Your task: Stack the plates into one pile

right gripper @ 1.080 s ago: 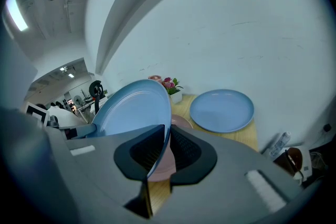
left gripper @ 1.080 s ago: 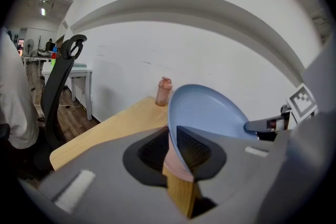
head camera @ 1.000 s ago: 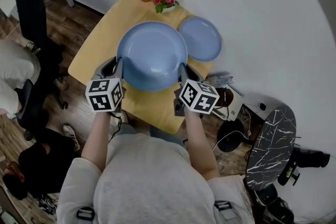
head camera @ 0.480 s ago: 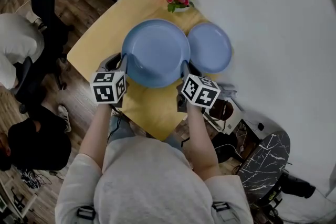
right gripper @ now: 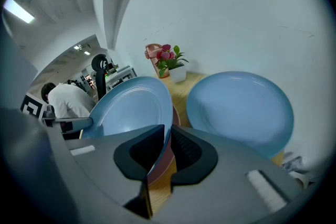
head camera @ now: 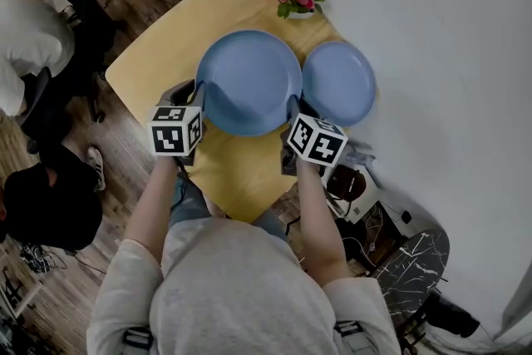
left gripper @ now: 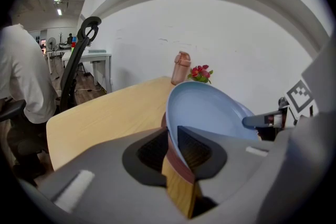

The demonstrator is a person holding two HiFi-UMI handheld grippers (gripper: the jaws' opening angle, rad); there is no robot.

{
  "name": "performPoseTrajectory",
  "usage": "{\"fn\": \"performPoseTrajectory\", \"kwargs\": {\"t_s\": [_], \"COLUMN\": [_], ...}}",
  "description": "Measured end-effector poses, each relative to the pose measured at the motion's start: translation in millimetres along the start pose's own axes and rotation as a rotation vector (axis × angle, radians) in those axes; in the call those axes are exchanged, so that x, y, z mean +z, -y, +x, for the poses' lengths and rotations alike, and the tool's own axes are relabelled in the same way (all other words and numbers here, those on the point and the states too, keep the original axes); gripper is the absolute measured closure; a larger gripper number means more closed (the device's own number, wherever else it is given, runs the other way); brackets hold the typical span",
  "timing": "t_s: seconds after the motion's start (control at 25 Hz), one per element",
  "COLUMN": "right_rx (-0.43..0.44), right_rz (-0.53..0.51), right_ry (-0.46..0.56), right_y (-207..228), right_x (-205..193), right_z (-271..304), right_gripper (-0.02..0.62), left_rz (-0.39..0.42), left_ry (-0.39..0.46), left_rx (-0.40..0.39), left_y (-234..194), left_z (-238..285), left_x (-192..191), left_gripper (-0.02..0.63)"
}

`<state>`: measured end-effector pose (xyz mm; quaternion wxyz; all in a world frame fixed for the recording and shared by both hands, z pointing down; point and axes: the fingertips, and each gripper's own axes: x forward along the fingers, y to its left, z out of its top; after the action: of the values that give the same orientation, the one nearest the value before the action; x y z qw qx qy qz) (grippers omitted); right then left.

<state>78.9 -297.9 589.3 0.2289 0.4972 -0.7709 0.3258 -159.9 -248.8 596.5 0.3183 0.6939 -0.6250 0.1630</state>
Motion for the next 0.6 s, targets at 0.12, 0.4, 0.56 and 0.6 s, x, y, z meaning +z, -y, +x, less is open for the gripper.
{"fn": "performPoseTrajectory", "kwargs": {"t_s": [0.12,0.4,0.56,0.6], "right_rx": [0.005,0.009,0.009,0.009], "right_rz": [0.002,-0.035,-0.072,-0.075], "right_ry": [-0.019,-0.053,-0.054,-0.050], "right_y": [2.4,3.8,1.7,1.3], "right_x": [-6.0,-16.6,-17.6,-17.6], "right_z": [4.2,10.3,12.0,12.0], "right_gripper": [0.554,0.554,0.554,0.552], "left_rz": [-0.003,0.003,0.020,0.026], "left_ry": [-0.014,-0.041,-0.046,-0.046], "left_rx": [0.009,0.029,0.044,0.046], "left_y": [-0.5,-2.3,-4.7,-5.4], "left_z": [3.4,7.9,9.2,9.3], "left_x": [-5.9,-19.0,-21.7,-22.7], "left_gripper": [0.488,0.485,0.479,0.477]}}
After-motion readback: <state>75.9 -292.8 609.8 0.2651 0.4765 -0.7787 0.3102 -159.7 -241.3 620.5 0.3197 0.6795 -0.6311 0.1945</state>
